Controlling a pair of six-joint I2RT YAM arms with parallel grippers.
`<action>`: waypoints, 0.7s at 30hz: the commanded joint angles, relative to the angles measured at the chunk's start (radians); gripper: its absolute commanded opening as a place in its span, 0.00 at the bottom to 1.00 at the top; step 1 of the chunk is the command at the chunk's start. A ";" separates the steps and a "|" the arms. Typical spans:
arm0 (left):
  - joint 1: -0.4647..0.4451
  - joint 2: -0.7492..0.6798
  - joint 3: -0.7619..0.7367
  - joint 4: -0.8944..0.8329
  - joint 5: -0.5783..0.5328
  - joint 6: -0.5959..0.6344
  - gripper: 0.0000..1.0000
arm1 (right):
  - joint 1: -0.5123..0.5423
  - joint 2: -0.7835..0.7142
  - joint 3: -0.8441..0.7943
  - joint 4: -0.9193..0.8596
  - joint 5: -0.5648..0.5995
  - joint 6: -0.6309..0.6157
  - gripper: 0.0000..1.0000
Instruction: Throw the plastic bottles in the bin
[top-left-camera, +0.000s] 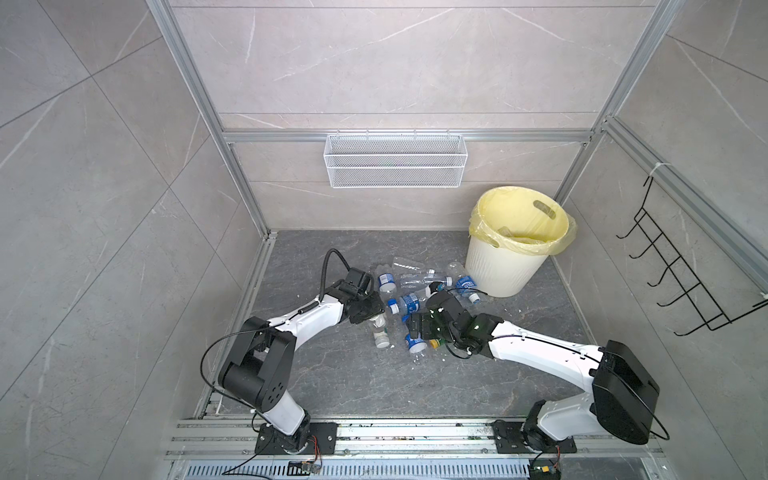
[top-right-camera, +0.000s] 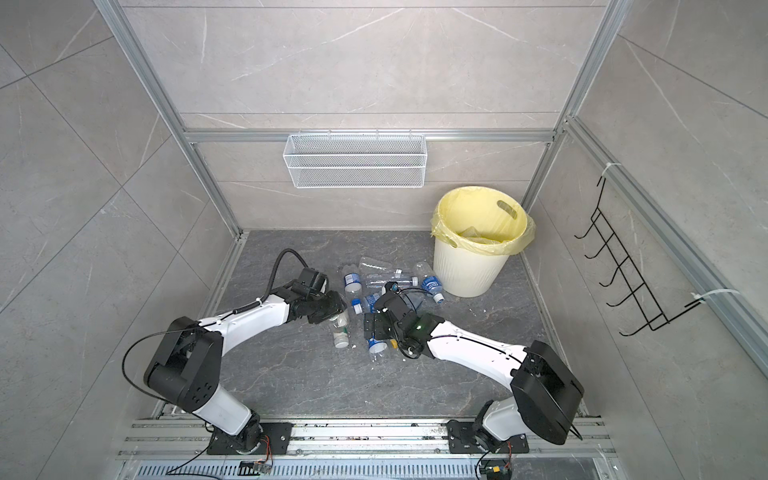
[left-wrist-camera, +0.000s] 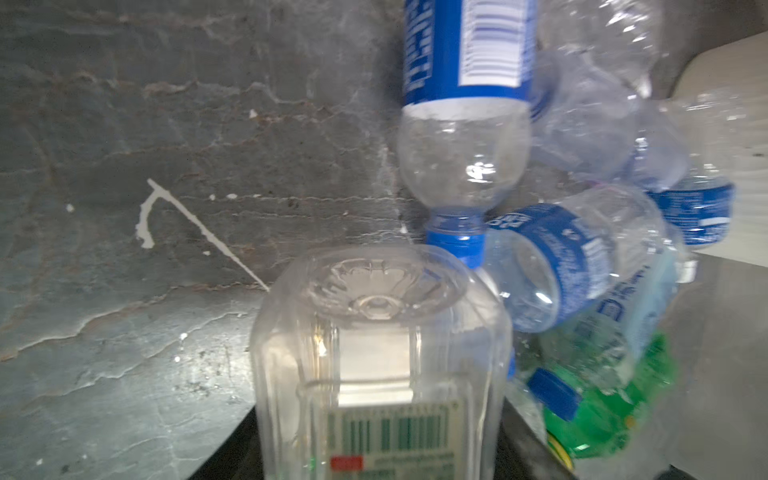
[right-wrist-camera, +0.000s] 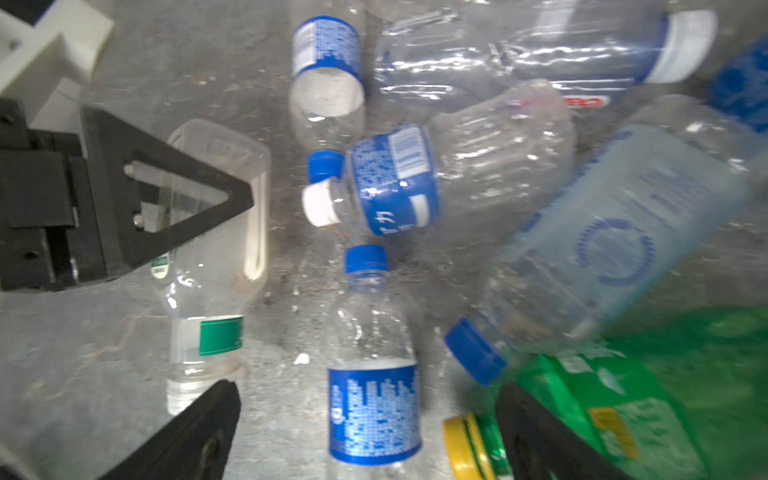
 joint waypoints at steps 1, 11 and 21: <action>0.005 -0.065 0.038 0.047 0.070 -0.044 0.56 | -0.003 0.003 0.010 0.075 -0.078 -0.012 0.99; 0.004 -0.124 0.043 0.136 0.144 -0.128 0.55 | -0.002 0.034 0.026 0.179 -0.174 0.038 0.89; 0.003 -0.128 0.045 0.201 0.176 -0.169 0.54 | 0.024 0.087 0.055 0.220 -0.202 0.066 0.79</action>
